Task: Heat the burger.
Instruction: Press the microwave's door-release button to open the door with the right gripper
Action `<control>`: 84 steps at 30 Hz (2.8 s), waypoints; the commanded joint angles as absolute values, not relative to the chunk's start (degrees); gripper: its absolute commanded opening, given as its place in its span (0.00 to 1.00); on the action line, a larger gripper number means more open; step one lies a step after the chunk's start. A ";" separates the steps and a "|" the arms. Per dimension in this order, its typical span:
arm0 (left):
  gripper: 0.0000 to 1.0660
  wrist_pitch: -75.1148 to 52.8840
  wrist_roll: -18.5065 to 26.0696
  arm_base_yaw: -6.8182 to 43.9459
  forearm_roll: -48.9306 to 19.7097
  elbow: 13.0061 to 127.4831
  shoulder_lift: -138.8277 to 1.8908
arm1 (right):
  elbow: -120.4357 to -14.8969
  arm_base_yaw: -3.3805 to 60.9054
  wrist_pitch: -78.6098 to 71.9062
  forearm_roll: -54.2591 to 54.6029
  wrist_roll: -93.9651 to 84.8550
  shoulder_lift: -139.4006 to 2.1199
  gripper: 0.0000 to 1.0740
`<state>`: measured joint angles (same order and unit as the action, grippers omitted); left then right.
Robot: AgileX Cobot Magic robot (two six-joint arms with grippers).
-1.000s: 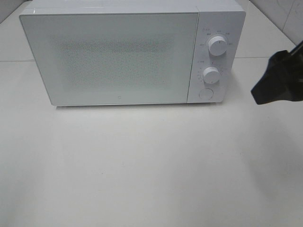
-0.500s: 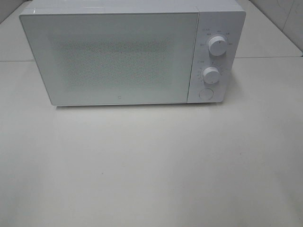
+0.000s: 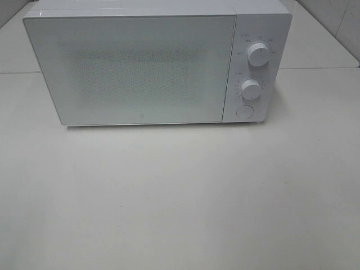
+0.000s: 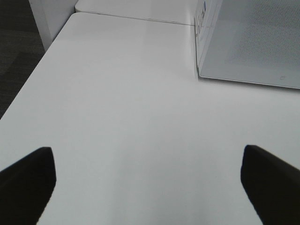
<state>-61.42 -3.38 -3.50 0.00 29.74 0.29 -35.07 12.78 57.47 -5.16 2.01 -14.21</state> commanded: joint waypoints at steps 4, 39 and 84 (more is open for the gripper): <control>0.94 -61.31 -3.32 -3.61 0.00 29.62 0.97 | -30.60 5.96 55.69 -5.16 2.52 -4.07 0.72; 0.94 -61.31 -3.32 -3.61 0.00 29.62 0.97 | -28.13 2.58 54.83 -4.30 2.52 1.95 0.69; 0.94 -61.31 -3.32 -3.61 0.00 29.62 0.97 | -16.27 2.92 -12.72 -5.39 31.68 -35.75 0.05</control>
<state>-61.42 -3.38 -3.50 0.00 29.74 0.29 -16.62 3.04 -10.20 -5.16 29.74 -35.70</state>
